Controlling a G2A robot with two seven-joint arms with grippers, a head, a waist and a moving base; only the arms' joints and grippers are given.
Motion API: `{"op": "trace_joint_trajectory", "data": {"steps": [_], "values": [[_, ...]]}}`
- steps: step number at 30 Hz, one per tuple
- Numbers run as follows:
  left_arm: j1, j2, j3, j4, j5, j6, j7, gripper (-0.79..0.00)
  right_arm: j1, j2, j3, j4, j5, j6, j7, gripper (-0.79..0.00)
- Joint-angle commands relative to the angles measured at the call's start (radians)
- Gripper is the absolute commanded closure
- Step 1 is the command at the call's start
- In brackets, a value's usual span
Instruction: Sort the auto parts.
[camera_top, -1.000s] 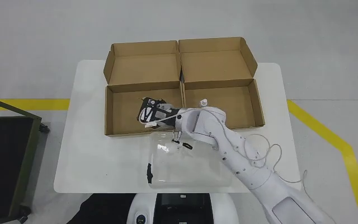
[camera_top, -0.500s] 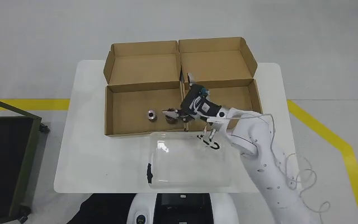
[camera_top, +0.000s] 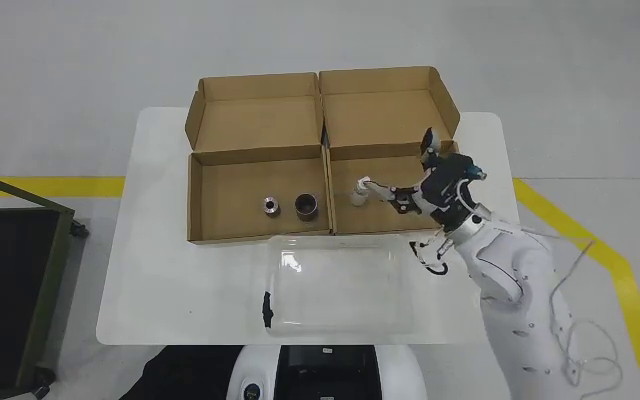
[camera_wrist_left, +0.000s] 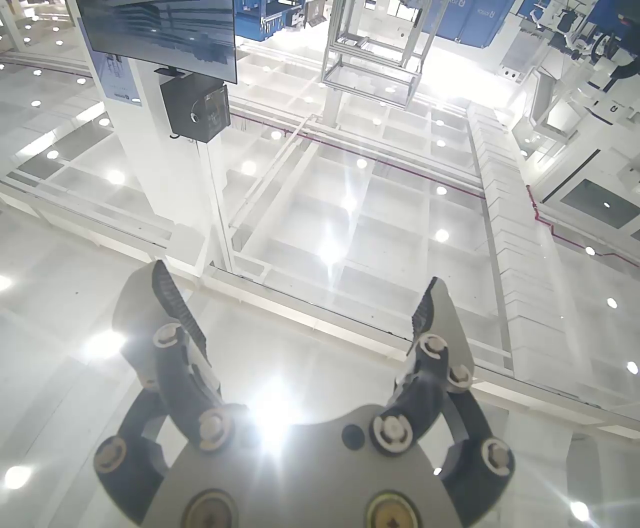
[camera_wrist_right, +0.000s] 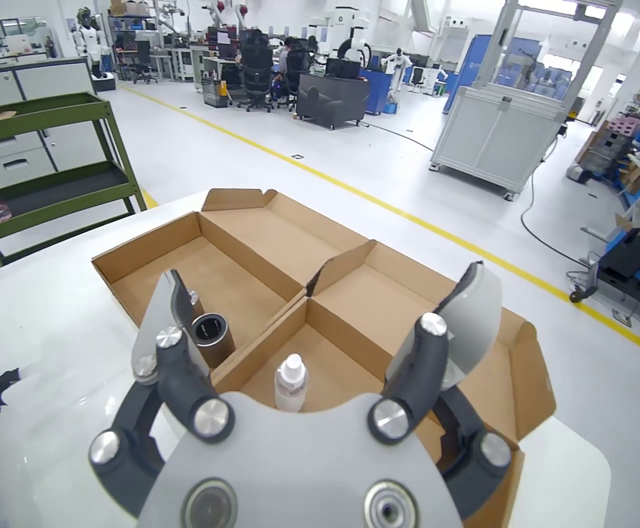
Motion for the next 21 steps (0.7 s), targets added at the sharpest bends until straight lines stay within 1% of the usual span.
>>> {"op": "trace_joint_trajectory", "data": {"steps": [1,14,21], "values": [[0.0,0.0,0.0,0.0,0.0,0.0,0.0,-0.785,-0.027,0.004,0.022,-0.002,-0.009,-0.003,-0.024,-0.785],[0.0,0.0,0.0,0.0,0.0,0.0,0.0,-0.785,-0.227,0.032,0.194,-0.003,-0.084,-0.032,-0.202,-0.785],[0.0,0.0,0.0,0.0,0.0,0.0,0.0,-0.785,-0.303,0.042,0.249,0.024,-0.112,-0.034,-0.288,-0.785]]}}
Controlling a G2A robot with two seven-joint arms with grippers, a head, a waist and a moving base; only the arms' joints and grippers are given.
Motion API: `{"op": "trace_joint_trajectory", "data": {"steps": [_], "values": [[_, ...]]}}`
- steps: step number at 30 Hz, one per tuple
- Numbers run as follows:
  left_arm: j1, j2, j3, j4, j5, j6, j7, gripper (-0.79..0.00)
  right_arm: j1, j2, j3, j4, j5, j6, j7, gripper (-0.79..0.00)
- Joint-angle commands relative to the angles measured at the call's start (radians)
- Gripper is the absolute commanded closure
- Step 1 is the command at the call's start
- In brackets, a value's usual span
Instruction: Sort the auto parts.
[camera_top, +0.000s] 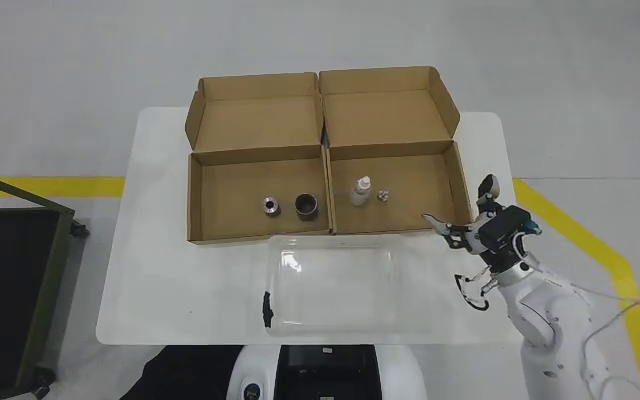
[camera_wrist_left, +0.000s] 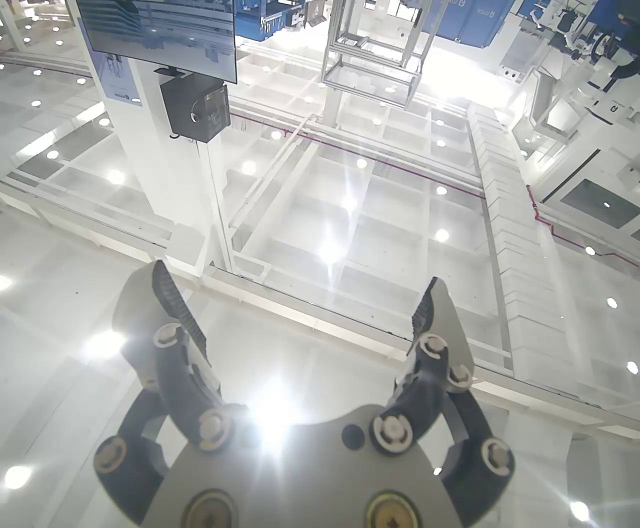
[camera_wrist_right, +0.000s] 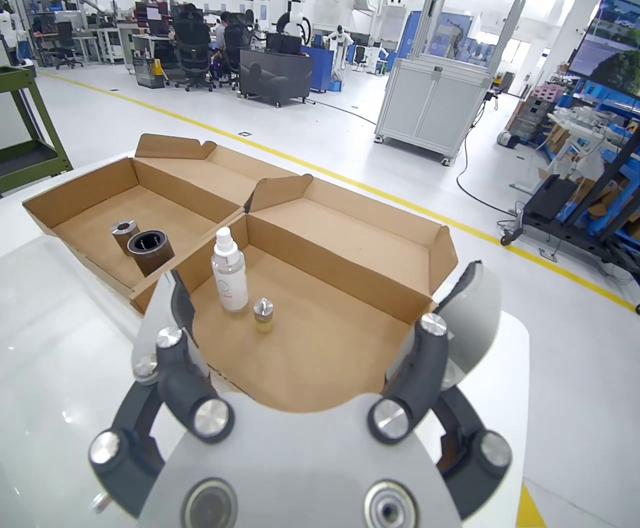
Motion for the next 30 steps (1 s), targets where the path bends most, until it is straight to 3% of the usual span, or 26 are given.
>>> {"op": "trace_joint_trajectory", "data": {"steps": [1,9,30], "values": [[0.0,0.0,0.0,0.0,0.0,0.0,0.0,-0.785,-0.017,0.002,0.01,0.003,-0.009,0.002,-0.022,-0.785],[0.0,0.0,0.0,0.0,0.0,0.0,0.0,-0.785,-0.08,0.011,0.078,-0.001,-0.016,0.01,-0.111,-0.785],[0.0,0.0,0.0,0.0,0.0,0.0,0.0,-0.784,-0.084,0.013,0.081,0.001,-0.013,-0.001,-0.111,-0.785]]}}
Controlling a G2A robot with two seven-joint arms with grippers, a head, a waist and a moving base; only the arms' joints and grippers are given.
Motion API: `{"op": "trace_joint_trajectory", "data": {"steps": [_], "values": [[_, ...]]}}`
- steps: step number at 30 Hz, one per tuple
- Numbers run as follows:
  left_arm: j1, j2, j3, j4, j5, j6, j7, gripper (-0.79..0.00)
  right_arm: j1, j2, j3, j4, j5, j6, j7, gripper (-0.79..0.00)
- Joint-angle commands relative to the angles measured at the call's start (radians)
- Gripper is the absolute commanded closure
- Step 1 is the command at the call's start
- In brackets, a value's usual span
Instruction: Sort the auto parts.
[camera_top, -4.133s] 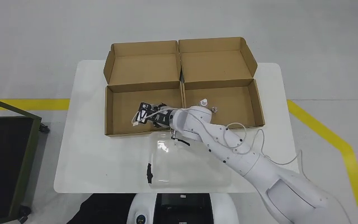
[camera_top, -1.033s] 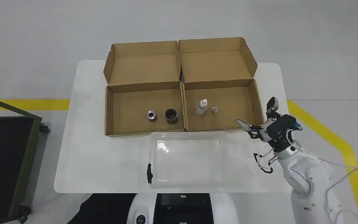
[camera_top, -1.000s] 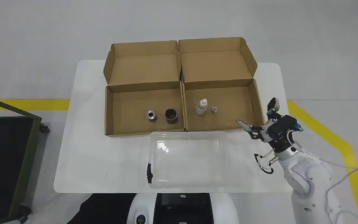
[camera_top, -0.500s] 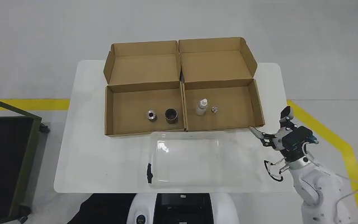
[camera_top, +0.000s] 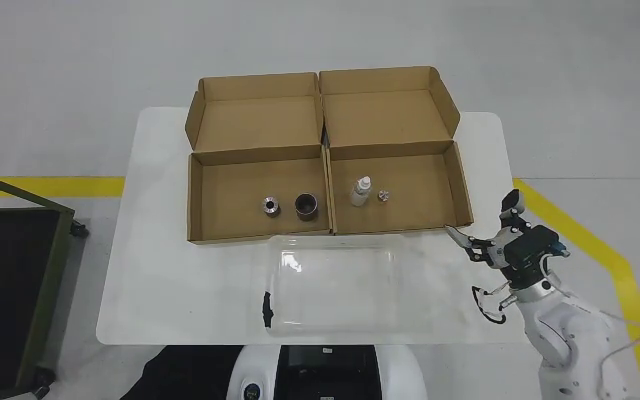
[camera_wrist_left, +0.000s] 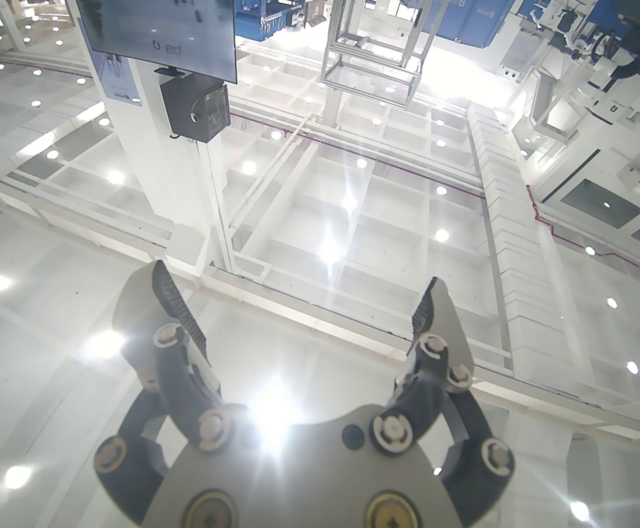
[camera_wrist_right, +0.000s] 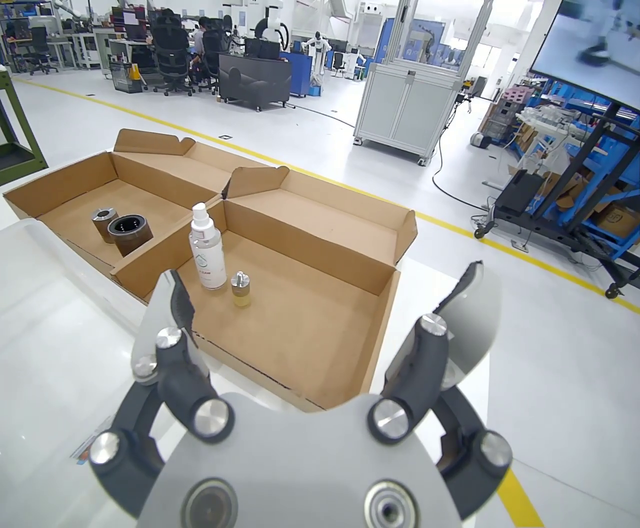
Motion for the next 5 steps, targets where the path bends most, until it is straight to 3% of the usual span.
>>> {"op": "trace_joint_trajectory", "data": {"steps": [1,5], "values": [[0.0,0.0,0.0,0.0,0.0,0.0,0.0,-0.784,0.0,0.0,0.0,0.0,0.0,0.0,0.0,-0.785],[0.0,0.0,0.0,0.0,0.0,0.0,0.0,-0.785,0.0,0.0,0.0,0.0,0.0,0.0,0.0,-0.785]]}}
